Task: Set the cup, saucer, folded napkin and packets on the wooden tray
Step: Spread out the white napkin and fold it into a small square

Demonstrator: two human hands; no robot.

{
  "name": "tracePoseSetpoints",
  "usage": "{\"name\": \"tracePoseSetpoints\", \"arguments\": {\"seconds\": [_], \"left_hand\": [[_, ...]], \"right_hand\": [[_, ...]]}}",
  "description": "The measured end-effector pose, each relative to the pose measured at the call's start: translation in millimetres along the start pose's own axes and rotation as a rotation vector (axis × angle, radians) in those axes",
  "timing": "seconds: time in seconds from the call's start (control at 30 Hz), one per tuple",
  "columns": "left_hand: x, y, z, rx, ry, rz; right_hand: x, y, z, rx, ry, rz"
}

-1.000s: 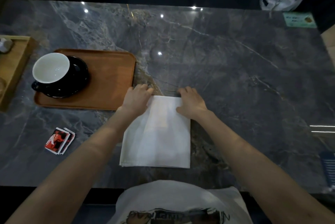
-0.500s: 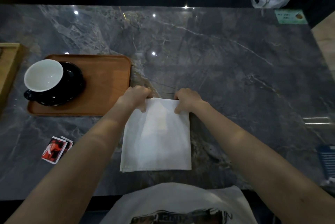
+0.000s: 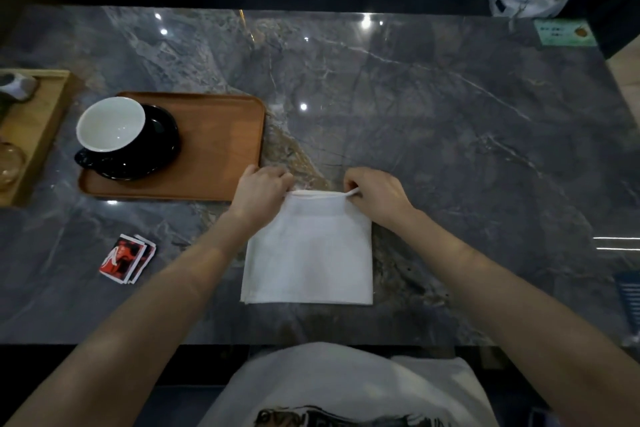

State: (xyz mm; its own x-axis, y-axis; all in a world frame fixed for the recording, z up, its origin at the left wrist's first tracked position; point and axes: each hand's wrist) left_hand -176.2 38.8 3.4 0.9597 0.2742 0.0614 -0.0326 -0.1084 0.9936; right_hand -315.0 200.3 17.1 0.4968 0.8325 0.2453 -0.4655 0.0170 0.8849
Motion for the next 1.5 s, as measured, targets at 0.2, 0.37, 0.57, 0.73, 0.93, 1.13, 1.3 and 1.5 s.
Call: {"name": "tracePoseSetpoints", "arguments": {"seconds": [0.2, 0.37, 0.57, 0.73, 0.93, 1.13, 1.3, 1.5], "left_hand": [[43.5, 10.1, 0.4, -0.114, -0.137, -0.211], [83.7, 7.2, -3.7, -0.068, -0.212, -0.267], [122.2, -3.7, -22.6, -0.031, -0.275, -0.246], [135.8, -26.9, -27.5, -0.081, -0.202, -0.042], [150.7, -49.3, -24.0, -0.091, -0.165, 0.037], [150.6, -47.2, -25.4, -0.110, -0.123, 0.078], [150.2, -41.4, -32.4, -0.103, -0.053, 0.132], [129.9, -26.1, -58.3, 0.061, 0.092, 0.061]], "right_hand": [[37.0, -2.1, 6.2, -0.010, 0.119, -0.233], [73.6, -18.0, 7.9, 0.066, 0.305, -0.318], [107.0, -48.6, 0.4, 0.126, 0.397, -0.292], [118.0, -76.7, -5.9, 0.307, 0.416, -0.234], [121.1, -93.8, -10.7, 0.465, 0.398, -0.180], [119.0, -93.8, -10.1, 0.481, 0.369, -0.133], [122.5, -92.0, -10.1, 0.466, 0.336, -0.058], [114.5, -86.0, 6.1, 0.267, 0.249, -0.197]]}}
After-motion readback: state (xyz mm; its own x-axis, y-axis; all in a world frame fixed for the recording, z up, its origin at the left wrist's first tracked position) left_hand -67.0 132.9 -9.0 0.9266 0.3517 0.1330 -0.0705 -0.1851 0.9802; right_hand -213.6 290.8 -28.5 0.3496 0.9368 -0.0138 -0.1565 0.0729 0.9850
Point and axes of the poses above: each hand's wrist, its own x-axis away from the middle knuckle, its own y-axis out of the back of the hand, z = x × y, and after that the axes turned 1 degree about -y, right-handed
